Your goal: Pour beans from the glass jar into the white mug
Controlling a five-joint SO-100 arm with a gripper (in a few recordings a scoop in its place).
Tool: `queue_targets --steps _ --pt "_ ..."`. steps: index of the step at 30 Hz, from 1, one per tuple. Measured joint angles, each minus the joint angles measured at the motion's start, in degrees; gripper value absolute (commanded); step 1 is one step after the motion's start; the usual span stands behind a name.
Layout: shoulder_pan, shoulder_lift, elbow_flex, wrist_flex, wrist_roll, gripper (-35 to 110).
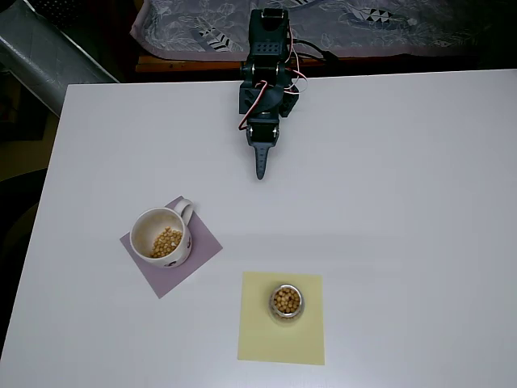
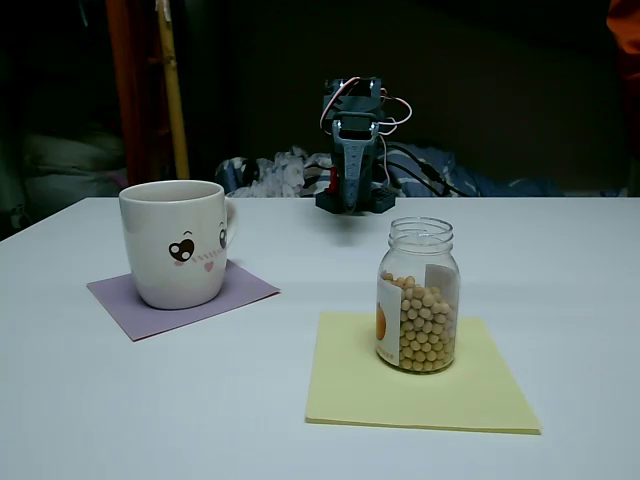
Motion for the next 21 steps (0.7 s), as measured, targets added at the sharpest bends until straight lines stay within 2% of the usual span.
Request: queue_targets --steps 6,10,16,21 --pt "0.0 0.0 0.0 0.0 0.0 0" --pt "0.0 0.0 0.0 0.0 -0.4 18" --pt "4.6 0.0 -5.0 5.4 -16.2 30" --pt "7.8 -4.2 -13.7 2.9 -30.1 52"
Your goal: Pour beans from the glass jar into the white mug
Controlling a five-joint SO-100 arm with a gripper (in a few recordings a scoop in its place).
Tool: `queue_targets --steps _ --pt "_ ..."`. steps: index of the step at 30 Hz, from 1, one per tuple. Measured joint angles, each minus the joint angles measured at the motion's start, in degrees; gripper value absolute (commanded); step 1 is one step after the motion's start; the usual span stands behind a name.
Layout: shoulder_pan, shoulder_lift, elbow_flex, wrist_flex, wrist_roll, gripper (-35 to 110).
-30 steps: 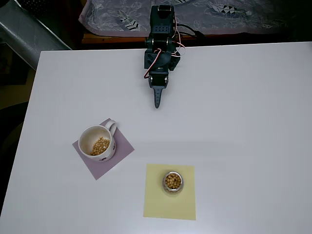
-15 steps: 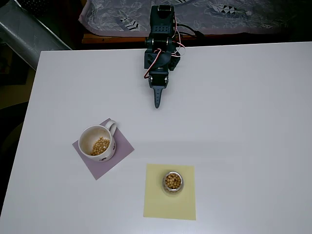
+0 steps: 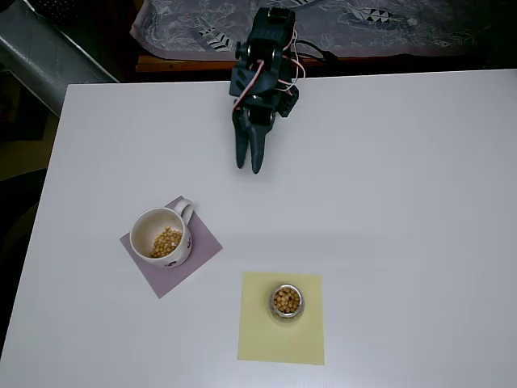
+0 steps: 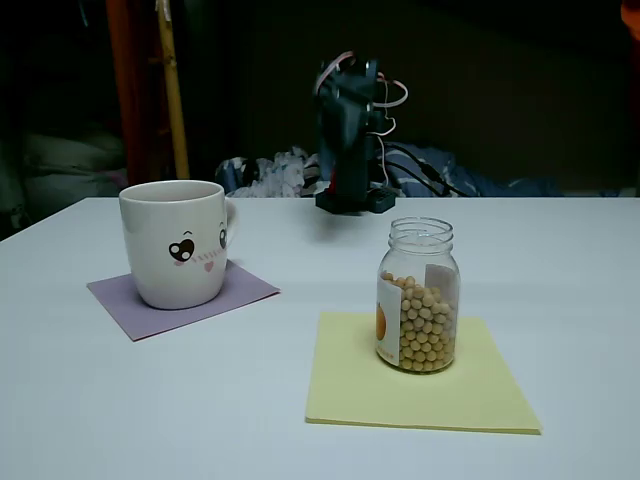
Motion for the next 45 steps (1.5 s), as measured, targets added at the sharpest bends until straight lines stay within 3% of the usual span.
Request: queue_targets --steps 6,12,19,30,39,45 --pt "0.7 -25.5 -19.1 -5.1 -15.0 70" --pt "0.7 -45.9 -32.3 -18.9 -29.0 66" --pt "-0.8 -66.8 -26.2 -55.6 -51.1 68" --pt "-6.8 -120.1 -30.3 -117.9 -57.2 63" --pt "-8.3 -141.5 -49.4 -121.8 -57.2 63" --pt "-10.5 -145.5 -61.2 -115.7 -56.7 62"
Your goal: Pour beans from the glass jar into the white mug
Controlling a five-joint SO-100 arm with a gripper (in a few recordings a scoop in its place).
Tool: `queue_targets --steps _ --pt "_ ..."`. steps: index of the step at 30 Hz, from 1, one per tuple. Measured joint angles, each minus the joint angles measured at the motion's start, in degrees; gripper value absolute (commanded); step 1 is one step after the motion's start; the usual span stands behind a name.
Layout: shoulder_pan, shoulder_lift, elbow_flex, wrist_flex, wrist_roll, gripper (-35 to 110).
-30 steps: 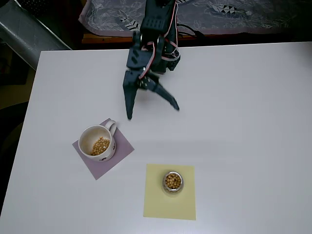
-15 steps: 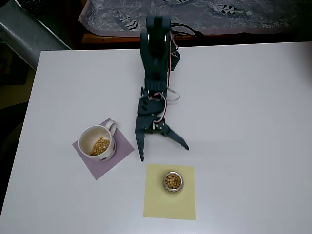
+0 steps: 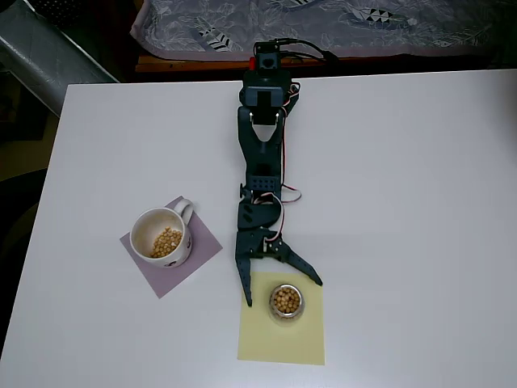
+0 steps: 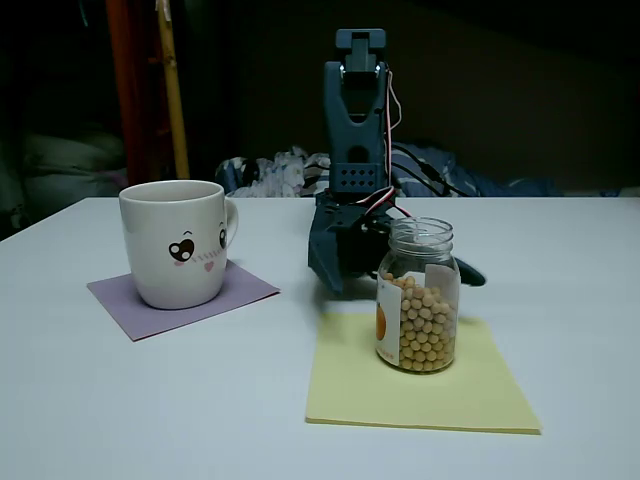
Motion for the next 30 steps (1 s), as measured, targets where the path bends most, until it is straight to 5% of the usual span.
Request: queue_targets --steps 9,22,30 --pt "-1.5 -2.7 -12.2 10.5 2.8 51" --pt "-2.5 -3.5 -11.4 10.2 3.0 10" --pt "-2.1 0.6 -6.6 11.3 7.5 3"
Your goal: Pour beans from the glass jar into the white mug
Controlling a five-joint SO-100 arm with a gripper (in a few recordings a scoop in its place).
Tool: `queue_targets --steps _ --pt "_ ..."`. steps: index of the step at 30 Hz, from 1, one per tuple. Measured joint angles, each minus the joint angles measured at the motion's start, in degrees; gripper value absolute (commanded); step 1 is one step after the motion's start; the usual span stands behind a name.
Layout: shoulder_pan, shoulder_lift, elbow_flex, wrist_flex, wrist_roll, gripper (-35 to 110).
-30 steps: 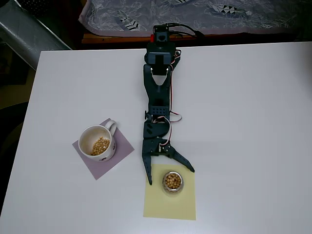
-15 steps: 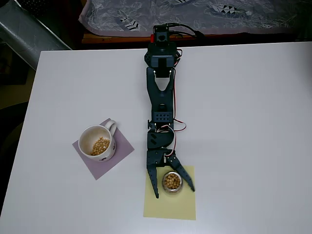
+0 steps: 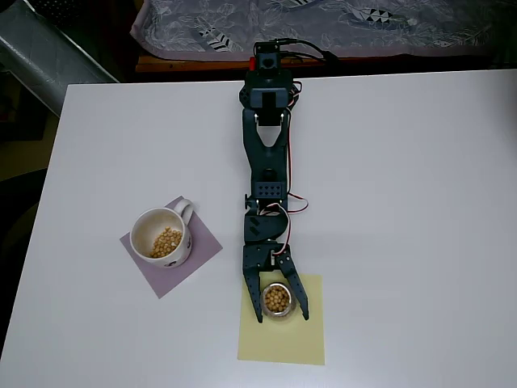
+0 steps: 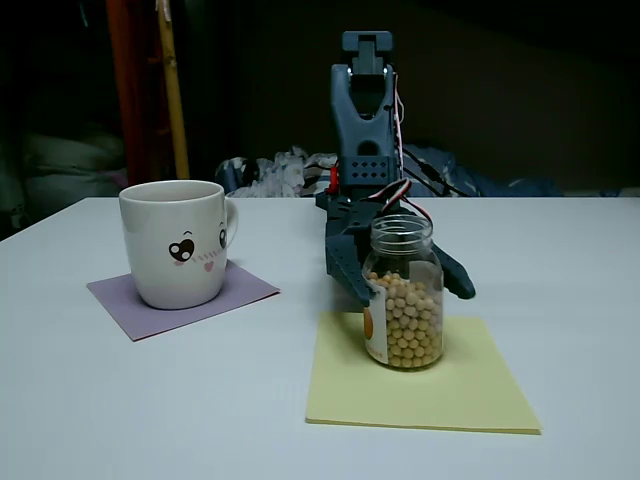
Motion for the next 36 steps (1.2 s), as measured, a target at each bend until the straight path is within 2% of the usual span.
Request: queue_targets --steps 12,21,36 --pt "3.3 16.8 12.7 0.4 16.4 0" --pt "9.3 31.1 18.9 9.7 30.1 0" --pt "16.5 40.8 30.1 13.7 44.5 0"
